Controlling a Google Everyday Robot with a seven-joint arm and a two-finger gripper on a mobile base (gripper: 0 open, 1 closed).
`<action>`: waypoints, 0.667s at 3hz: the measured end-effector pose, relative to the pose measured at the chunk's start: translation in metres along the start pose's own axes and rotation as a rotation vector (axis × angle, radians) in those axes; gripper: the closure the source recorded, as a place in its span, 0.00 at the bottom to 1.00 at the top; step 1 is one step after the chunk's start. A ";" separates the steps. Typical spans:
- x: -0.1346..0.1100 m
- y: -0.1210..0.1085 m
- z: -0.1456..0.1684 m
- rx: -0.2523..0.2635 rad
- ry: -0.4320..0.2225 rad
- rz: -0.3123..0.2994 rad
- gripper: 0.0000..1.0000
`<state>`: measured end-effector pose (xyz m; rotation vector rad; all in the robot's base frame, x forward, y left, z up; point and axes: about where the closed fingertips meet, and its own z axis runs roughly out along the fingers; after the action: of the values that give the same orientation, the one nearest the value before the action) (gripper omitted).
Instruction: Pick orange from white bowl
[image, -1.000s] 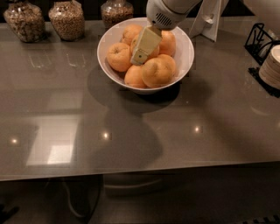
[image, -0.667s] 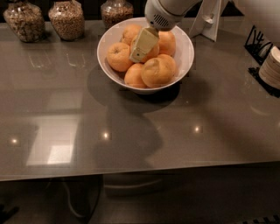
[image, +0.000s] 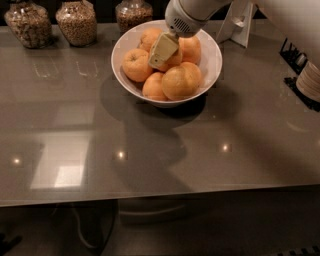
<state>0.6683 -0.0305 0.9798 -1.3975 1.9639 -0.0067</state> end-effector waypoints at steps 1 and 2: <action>0.001 -0.001 0.008 -0.011 0.003 0.018 0.22; 0.002 0.002 0.016 -0.027 0.010 0.031 0.22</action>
Offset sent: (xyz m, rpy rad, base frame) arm 0.0115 0.0067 -0.0211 0.0210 0.0607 -0.0230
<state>0.6756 -0.0249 0.9663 -1.3861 2.0008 0.0274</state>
